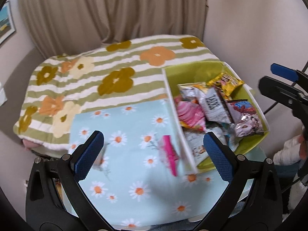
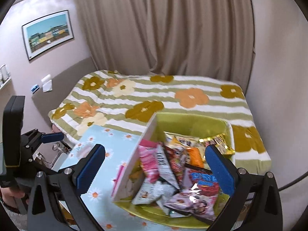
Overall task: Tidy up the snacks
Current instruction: 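Move both tools back over the last snacks on the table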
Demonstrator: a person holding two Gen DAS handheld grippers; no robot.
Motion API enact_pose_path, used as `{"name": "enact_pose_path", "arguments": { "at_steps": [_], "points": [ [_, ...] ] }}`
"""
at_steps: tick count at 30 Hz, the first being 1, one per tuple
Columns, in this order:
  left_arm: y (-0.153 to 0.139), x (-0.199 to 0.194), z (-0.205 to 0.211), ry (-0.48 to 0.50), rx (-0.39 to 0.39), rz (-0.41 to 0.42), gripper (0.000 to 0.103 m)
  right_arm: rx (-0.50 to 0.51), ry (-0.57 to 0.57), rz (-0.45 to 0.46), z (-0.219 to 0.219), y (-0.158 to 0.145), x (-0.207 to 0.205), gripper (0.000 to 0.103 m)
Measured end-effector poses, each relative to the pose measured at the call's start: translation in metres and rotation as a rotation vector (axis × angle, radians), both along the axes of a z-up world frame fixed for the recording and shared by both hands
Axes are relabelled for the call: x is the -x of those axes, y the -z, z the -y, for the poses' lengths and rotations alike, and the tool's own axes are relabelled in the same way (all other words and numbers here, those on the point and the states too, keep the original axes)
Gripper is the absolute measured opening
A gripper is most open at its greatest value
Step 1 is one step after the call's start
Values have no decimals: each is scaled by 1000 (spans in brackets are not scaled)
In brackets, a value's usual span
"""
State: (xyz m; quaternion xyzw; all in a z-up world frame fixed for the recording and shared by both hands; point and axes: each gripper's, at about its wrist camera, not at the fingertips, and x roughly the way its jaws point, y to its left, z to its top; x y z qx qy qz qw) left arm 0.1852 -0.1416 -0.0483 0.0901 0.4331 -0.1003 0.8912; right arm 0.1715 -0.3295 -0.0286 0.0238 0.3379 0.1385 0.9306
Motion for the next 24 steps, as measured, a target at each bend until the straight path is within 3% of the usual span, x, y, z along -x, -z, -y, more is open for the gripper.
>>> {"name": "enact_pose_path", "arguments": {
  "at_steps": [8,12,19,24],
  "points": [
    [-8,5,-84,-54,3,37,103,57,46,31,-65,-5,14,103],
    [-1,-2,-132,-38,15,1,103,45,99,-1,-98,7,17,103],
    [37,-25,-197,17,29,-89,103,18,247,-54,-152,40,23,103],
    [72,-44,-220,87,46,-166,103,42,361,-65,-181,67,30,103]
  ]
}}
